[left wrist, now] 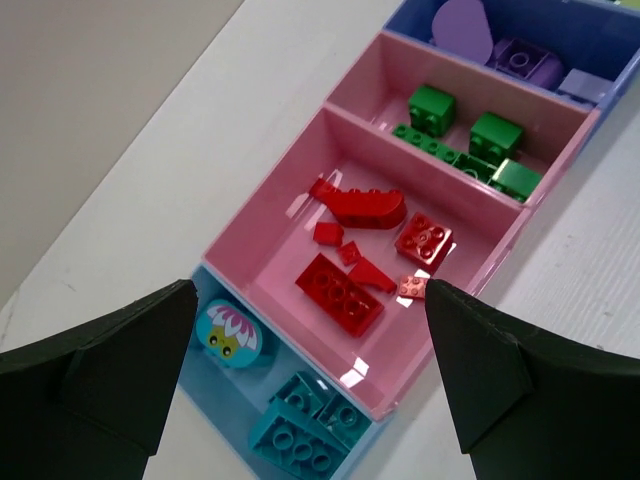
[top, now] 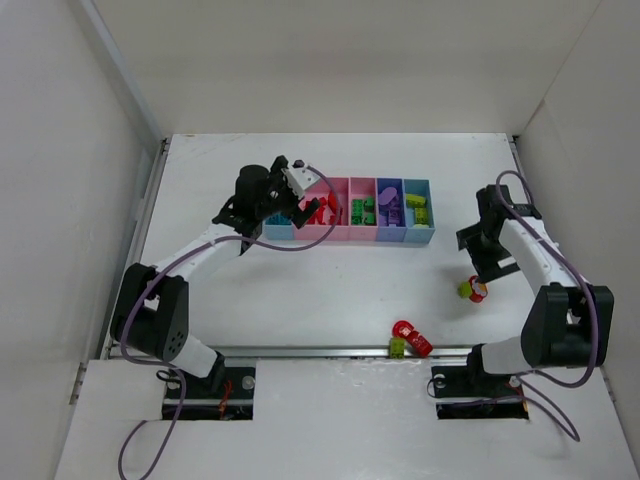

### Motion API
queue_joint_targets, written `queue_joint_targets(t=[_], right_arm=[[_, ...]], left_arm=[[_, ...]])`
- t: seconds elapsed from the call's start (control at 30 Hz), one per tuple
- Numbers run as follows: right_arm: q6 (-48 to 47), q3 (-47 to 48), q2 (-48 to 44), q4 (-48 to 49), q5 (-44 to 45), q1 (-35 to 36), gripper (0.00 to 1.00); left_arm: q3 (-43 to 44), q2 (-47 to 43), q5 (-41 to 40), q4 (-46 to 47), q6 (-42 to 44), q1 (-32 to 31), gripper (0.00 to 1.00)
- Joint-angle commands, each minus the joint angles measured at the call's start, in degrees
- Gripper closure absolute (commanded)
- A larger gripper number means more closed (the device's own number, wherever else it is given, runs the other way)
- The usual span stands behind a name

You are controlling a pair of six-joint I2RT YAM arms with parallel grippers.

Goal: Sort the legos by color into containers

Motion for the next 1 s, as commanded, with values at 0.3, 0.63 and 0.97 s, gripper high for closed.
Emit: queue_joint_targets(t=[0.3,0.63,0.97], right_arm=[[10.87,-10.83,1.34,-1.08,-4.10,-1.93,0.16],[10.87,-9.78,4.33,-1.08,0.47,-1.93,0.47],[8.68,-10.92,4.51,1.56,2.05,-1.93,0.62]], left_arm=[[-4.50,-2.31,0.54,10.06,-4.80,0.87,0.04],[-4.50,-3.35,0.54,9.45,-5.32,0.87,0.03],[-3.98,-3.36,0.54,7.78,-4.71,0.87,0.03]])
